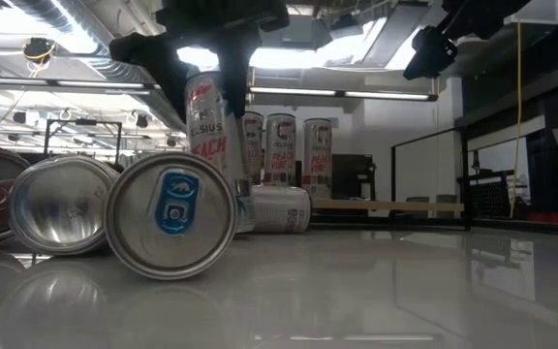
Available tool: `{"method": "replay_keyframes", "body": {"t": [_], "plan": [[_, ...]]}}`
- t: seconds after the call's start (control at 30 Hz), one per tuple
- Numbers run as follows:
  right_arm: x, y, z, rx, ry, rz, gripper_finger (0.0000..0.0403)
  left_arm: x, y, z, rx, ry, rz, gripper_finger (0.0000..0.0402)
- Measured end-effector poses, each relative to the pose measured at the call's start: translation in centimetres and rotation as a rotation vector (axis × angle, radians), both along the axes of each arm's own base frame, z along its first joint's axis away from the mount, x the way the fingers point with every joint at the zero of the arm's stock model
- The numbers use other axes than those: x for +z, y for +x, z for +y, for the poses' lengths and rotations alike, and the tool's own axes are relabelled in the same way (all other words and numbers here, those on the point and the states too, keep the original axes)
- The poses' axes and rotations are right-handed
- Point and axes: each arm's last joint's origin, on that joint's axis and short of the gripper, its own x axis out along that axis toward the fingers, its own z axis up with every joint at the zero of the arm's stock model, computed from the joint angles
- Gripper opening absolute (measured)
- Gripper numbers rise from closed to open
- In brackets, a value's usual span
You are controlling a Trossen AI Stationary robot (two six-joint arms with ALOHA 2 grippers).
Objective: Place canned beverage on shelf
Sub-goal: Put the white pink soda can on the shelf aligned with the other white pink soda can
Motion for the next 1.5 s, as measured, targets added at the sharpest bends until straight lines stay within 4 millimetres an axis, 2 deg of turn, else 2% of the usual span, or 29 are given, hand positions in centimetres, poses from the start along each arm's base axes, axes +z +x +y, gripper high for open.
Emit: {"method": "replay_keyframes", "body": {"t": [0.17,0.53,1.1,1.5], "plan": [[0.01,0.01,0.00,0.000,0.000,-0.001,0.0395,0.01,0.01,-0.02,-0.004,-0.005,0.000,0.0248],[0.01,0.01,0.00,-0.001,0.000,-0.001,0.0395,0.04,0.02,-0.09,-0.009,-0.029,-0.001,0.0286],[0.00,0.01,-0.01,-0.001,0.000,-0.001,0.0395,0.26,0.75,-0.30,-0.010,-0.050,-0.082,0.0289],[0.00,0.01,-0.01,-0.001,0.000,-0.001,0.0395,0.27,0.74,-0.37,-0.017,-0.073,-0.079,0.0289]]}}
